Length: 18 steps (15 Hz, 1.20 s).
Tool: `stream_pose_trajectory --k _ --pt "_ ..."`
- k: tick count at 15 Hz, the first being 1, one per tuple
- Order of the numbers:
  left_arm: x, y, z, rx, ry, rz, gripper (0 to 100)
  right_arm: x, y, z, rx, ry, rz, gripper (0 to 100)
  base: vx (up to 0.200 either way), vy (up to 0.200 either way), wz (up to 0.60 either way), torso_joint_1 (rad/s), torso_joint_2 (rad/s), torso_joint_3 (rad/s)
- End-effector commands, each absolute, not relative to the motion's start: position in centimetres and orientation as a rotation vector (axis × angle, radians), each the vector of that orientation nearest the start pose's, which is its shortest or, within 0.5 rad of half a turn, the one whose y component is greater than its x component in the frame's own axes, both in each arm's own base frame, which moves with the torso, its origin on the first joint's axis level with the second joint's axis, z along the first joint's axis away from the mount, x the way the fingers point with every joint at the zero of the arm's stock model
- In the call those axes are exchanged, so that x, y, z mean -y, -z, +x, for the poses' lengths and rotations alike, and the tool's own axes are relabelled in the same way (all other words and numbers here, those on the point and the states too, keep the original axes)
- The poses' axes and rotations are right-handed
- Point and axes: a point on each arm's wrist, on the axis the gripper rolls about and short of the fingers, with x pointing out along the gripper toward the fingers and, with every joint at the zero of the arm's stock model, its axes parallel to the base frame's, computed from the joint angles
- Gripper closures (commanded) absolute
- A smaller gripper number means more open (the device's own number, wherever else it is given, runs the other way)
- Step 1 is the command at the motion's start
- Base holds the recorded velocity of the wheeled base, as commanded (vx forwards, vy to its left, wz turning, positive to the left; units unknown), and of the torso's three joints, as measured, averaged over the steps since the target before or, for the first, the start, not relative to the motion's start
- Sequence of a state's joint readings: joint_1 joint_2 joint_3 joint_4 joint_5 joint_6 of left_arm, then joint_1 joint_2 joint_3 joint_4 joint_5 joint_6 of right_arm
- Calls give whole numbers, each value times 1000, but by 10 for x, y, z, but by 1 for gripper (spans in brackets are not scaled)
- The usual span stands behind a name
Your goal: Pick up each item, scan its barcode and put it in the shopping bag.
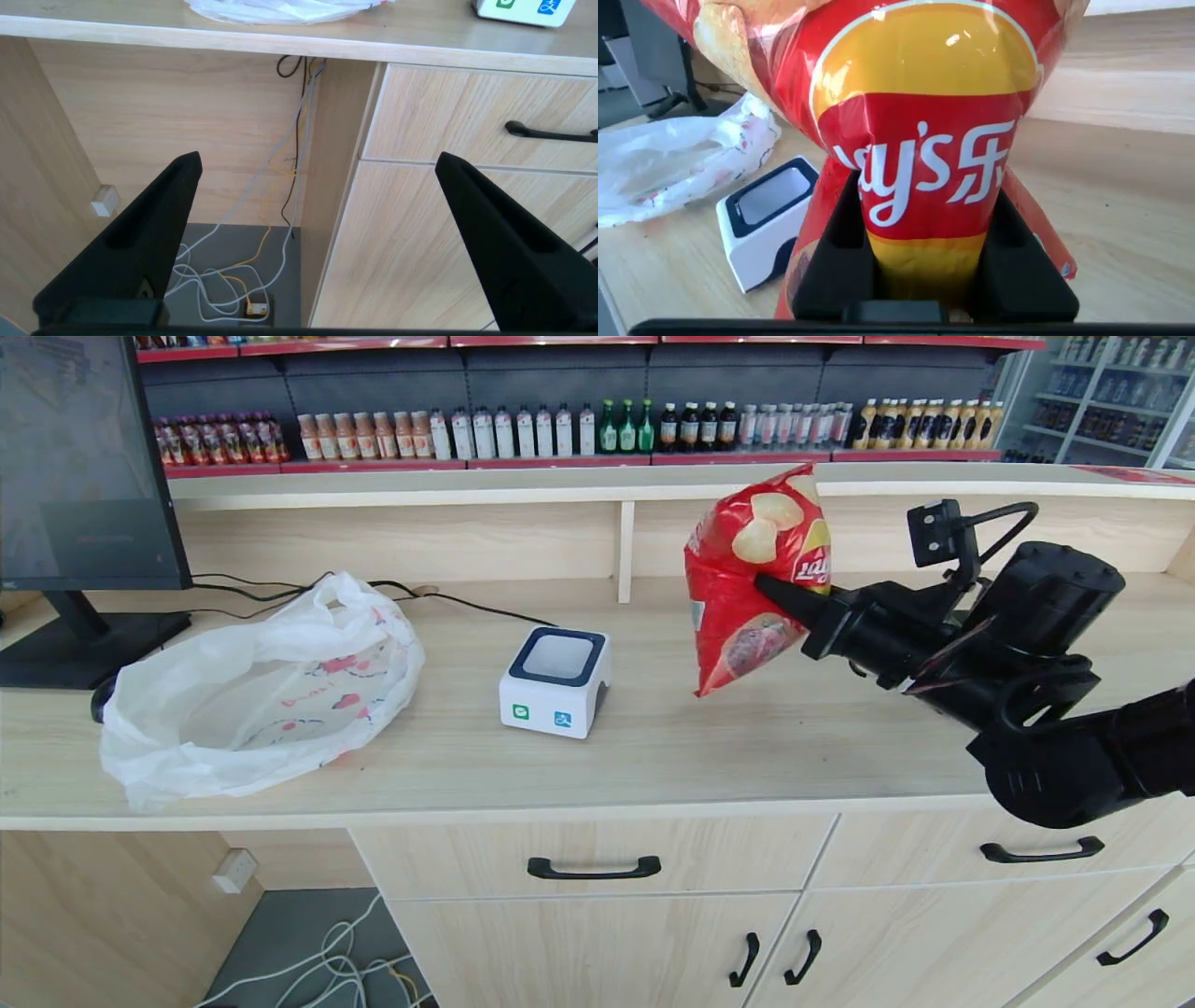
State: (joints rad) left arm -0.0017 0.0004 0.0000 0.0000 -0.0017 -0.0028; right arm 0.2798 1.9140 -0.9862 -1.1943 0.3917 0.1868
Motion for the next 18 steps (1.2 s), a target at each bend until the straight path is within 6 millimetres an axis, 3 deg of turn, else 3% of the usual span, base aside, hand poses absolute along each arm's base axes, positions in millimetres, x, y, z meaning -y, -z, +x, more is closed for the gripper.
stream_pose_trajectory --k 1,6,10,15,18 --pt "0 -75 -23 0 3 -3 0 -121 -226 332 236 -671 195 100 0 0 0 0 0 0" --pt "0 -75 -23 0 3 -3 0 -159 -228 319 335 -640 261 100 0 0 0 0 0 0" --pt "0 -75 -23 0 3 -3 0 -194 -212 286 317 -666 367 100 0 0 0 0 0 0" --pt "0 -75 -23 0 3 -3 0 -220 -191 300 188 -684 391 100 0 0 0 0 0 0" --pt "0 -75 -23 0 3 -3 0 -234 -189 328 247 -580 376 100 0 0 0 0 0 0"
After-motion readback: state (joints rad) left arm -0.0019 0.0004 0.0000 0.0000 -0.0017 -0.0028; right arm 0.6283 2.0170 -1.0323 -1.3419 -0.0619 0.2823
